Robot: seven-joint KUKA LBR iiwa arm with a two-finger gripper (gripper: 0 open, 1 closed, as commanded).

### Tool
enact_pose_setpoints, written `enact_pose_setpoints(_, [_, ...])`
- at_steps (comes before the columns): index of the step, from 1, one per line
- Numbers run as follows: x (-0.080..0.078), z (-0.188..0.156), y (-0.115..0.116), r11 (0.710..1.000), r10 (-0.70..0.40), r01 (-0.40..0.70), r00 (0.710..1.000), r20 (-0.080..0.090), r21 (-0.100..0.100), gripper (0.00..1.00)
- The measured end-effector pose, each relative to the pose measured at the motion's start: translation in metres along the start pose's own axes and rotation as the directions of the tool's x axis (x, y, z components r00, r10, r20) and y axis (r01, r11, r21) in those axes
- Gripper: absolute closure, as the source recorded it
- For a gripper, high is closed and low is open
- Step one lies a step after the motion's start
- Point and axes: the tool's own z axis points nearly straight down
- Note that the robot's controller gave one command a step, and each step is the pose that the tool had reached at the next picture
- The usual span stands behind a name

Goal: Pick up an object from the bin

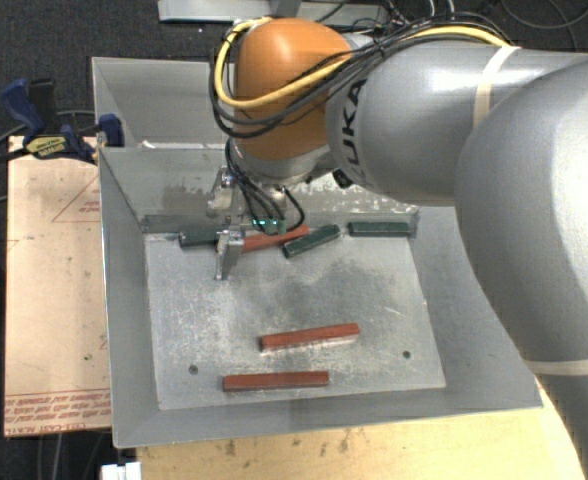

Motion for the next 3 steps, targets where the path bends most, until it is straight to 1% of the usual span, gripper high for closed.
enact_pose_setpoints(1, [-0.002,-0.005,-0.001,1.000,0.002,-0.002,1.000,0.008,-0.001,0.00])
enact_pose_setpoints(2, [-0.011,0.054,-0.021,0.999,0.045,-0.045,0.999,0.014,-0.003,0.00])
enact_pose_setpoints(3, [-0.020,0.093,-0.024,0.999,0.039,-0.039,0.999,0.019,-0.006,1.00])
